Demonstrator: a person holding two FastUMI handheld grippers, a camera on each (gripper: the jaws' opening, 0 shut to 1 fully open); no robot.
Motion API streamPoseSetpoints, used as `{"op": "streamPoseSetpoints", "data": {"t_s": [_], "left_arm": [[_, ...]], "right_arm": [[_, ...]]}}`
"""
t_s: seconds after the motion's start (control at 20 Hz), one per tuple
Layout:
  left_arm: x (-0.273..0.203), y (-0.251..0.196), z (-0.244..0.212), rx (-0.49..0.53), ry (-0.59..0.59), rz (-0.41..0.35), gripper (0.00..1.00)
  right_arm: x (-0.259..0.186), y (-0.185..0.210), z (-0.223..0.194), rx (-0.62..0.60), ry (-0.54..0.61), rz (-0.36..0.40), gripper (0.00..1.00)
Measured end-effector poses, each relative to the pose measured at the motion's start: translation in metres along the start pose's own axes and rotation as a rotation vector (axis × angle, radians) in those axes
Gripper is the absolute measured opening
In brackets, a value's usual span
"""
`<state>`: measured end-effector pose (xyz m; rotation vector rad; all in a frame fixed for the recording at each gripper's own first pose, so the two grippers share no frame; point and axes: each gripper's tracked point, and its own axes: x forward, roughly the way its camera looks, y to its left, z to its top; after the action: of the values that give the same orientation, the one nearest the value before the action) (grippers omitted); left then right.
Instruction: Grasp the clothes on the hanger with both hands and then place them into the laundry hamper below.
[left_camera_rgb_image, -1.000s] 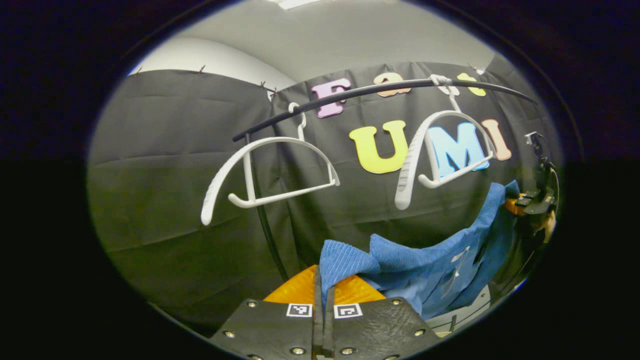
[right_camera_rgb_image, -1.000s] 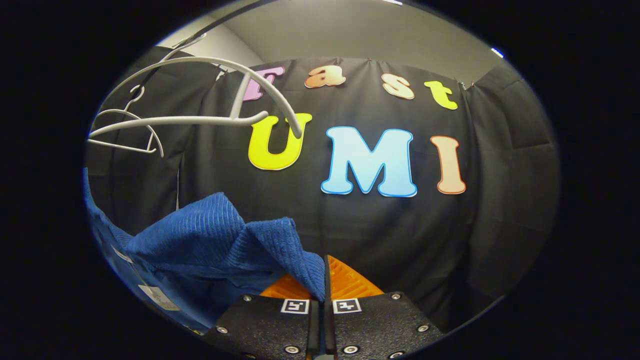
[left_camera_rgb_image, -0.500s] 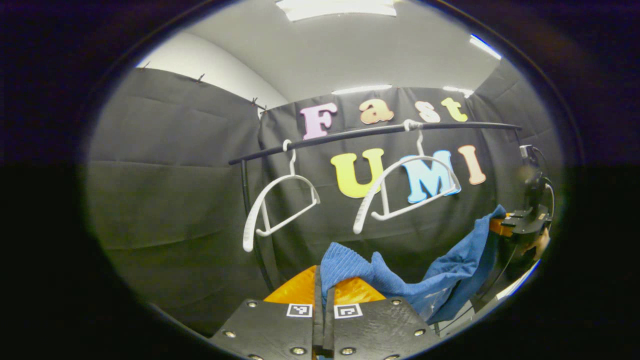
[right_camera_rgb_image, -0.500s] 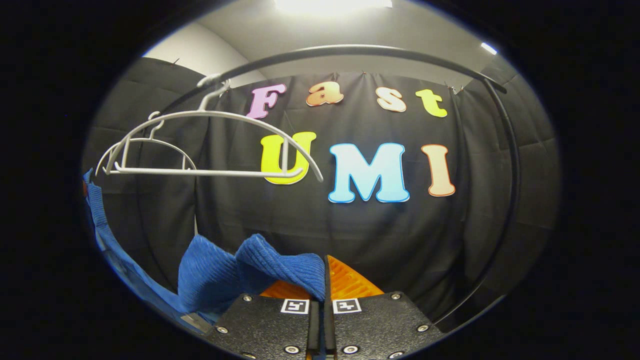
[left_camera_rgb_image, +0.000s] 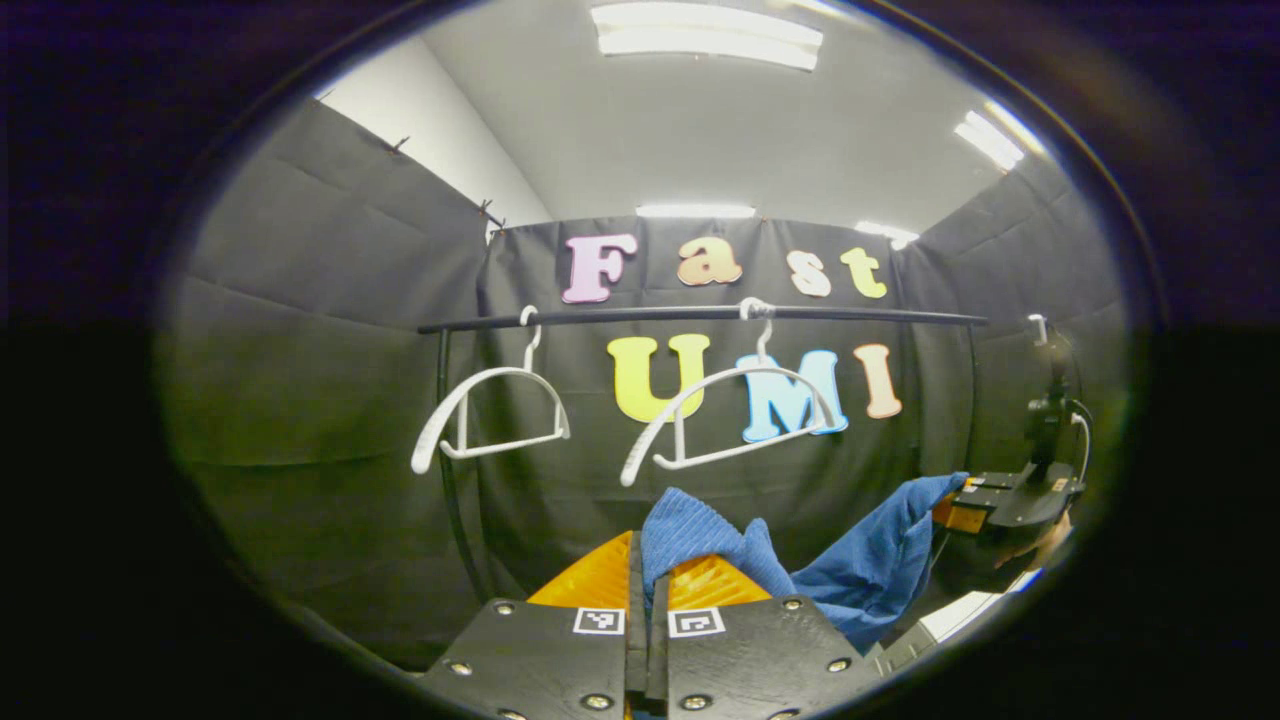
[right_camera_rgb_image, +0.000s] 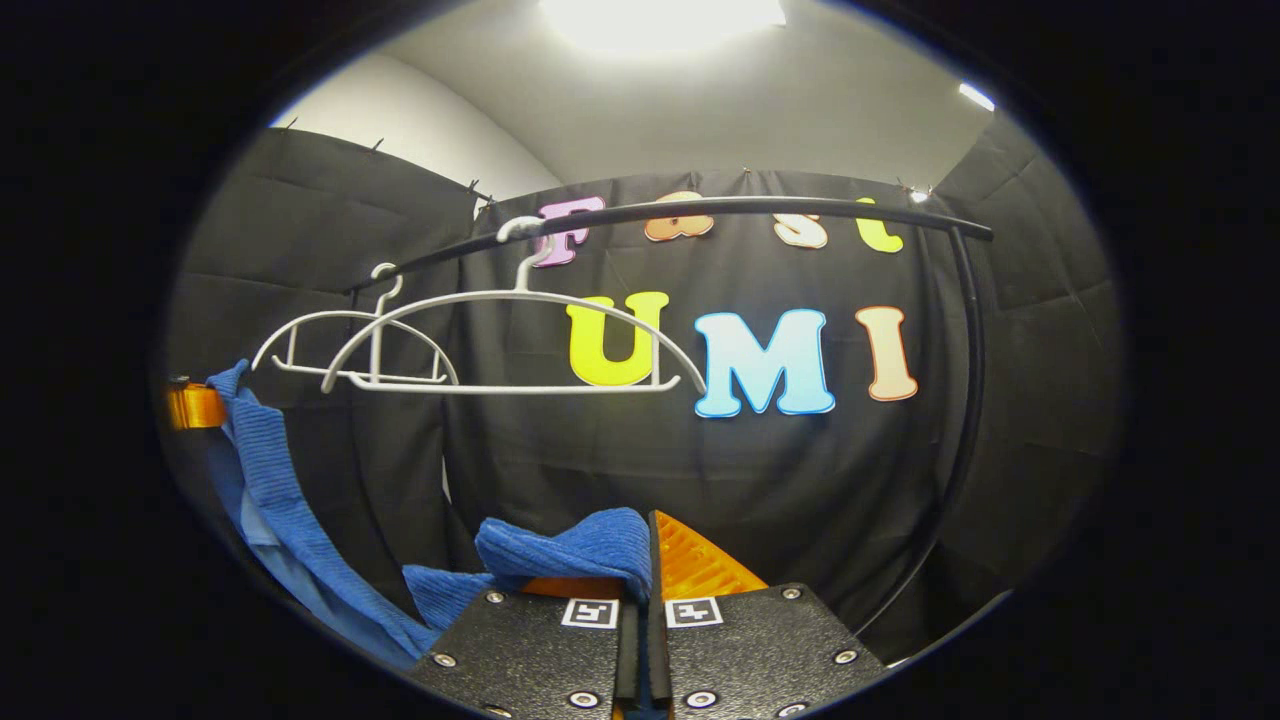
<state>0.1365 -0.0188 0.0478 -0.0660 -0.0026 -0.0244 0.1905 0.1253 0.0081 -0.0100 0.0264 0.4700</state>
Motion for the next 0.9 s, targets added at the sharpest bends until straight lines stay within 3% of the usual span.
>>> {"op": "streamPoseSetpoints", "data": {"t_s": [0.1, 0.2, 0.3, 0.35, 0.4, 0.5, 0.9], "left_arm": [[-0.01, -0.008, -0.01, -0.016, 0.014, -0.022, 0.05], [-0.015, -0.016, -0.022, -0.034, 0.031, -0.038, 0.0], [-0.026, -0.027, -0.041, -0.055, 0.054, -0.056, 0.01], [-0.031, -0.032, -0.051, -0.058, 0.066, -0.065, 0.05], [-0.033, -0.037, -0.061, -0.06, 0.082, -0.071, 0.01], [-0.035, -0.047, -0.086, -0.063, 0.115, -0.092, 0.05], [-0.036, -0.064, -0.193, -0.066, 0.293, -0.111, 0.01]], "right_arm": [[-0.019, 0.013, -0.008, 0.007, 0.021, 0.012, 0.03], [-0.034, 0.024, -0.02, 0.007, 0.046, 0.025, 0.03], [-0.047, 0.034, -0.034, 0.006, 0.075, 0.034, 0.03], [-0.053, 0.039, -0.043, 0.007, 0.091, 0.035, 0.03], [-0.058, 0.043, -0.053, 0.009, 0.108, 0.041, 0.03], [-0.068, 0.052, -0.074, 0.008, 0.145, 0.05, 0.02], [-0.086, 0.075, -0.173, -0.002, 0.328, 0.055, 0.04]]}}
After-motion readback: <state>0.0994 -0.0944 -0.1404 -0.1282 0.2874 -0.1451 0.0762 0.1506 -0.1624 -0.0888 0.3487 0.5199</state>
